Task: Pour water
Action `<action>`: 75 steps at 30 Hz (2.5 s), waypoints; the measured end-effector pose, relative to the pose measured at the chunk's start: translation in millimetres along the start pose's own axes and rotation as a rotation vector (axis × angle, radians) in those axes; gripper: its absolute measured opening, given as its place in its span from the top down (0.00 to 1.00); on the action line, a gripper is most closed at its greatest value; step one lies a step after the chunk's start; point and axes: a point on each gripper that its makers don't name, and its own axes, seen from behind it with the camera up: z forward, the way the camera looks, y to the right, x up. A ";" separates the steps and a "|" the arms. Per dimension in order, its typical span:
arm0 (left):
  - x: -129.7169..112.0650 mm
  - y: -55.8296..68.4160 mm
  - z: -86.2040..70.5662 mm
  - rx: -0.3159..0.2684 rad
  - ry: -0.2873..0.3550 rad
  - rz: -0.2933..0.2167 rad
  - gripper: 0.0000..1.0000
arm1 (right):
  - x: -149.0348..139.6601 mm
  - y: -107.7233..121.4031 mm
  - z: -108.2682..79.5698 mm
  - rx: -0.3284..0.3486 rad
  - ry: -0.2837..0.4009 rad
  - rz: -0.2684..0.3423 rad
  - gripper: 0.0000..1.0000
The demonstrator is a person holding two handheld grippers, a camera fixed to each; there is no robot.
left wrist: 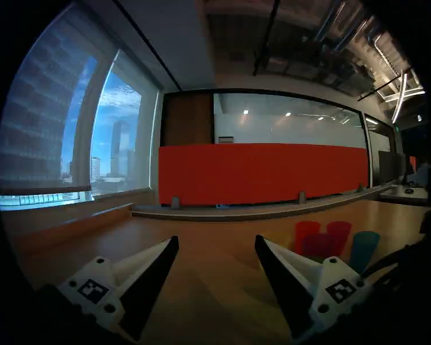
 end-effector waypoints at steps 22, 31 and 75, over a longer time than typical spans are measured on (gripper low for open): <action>-13.5 1.3 6.3 -0.010 -0.049 -0.006 0.01 | 3.8 -5.0 0.6 0.017 0.016 -0.008 0.01; -14.0 1.7 6.0 -0.010 -0.049 -0.005 0.01 | 13.2 -13.3 8.5 0.024 0.077 -0.041 0.00; -13.9 0.9 5.9 -0.010 -0.049 -0.004 0.02 | -39.3 17.8 29.2 0.016 0.111 -0.012 0.00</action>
